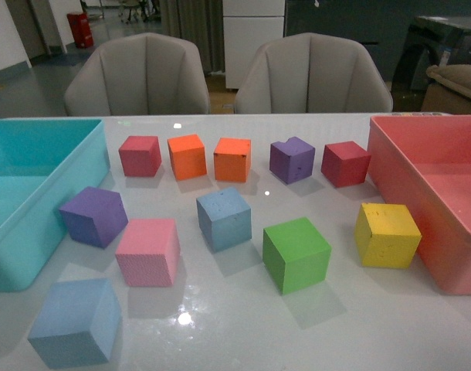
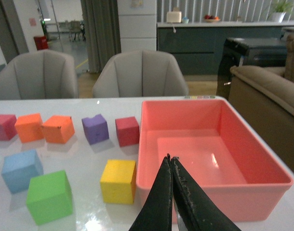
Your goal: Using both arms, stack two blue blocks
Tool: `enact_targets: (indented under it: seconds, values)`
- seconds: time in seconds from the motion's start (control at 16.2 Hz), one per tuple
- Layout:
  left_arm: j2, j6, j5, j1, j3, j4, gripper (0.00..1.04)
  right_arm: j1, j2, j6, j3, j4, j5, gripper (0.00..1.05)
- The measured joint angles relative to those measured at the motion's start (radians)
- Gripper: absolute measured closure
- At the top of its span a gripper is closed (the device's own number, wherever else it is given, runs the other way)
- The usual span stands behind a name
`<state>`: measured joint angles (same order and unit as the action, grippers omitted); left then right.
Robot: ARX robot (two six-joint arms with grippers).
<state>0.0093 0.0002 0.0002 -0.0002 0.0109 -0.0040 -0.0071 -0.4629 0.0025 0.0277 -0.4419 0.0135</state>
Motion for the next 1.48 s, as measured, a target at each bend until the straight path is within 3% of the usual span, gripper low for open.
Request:
enact_targets:
  seconds: [0.93,1.05,1.36,1.48]
  values:
    - [0.000,0.000,0.000,0.000,0.000,0.001,0.07,0.007,0.291,0.000,-0.016,0.268,-0.013,1.03]
    - [0.000,0.000,0.000,0.000,0.000,0.000,0.07,0.007,0.413,0.000,-0.015,0.445,-0.014,1.03]
    - [0.000,0.000,0.000,0.000,0.000,0.000,0.07,0.007,0.459,0.000,-0.015,0.444,-0.013,1.03]
    - [0.000,0.000,0.000,0.000,0.000,0.001,0.07,0.007,0.459,0.000,-0.015,0.446,-0.014,0.89]
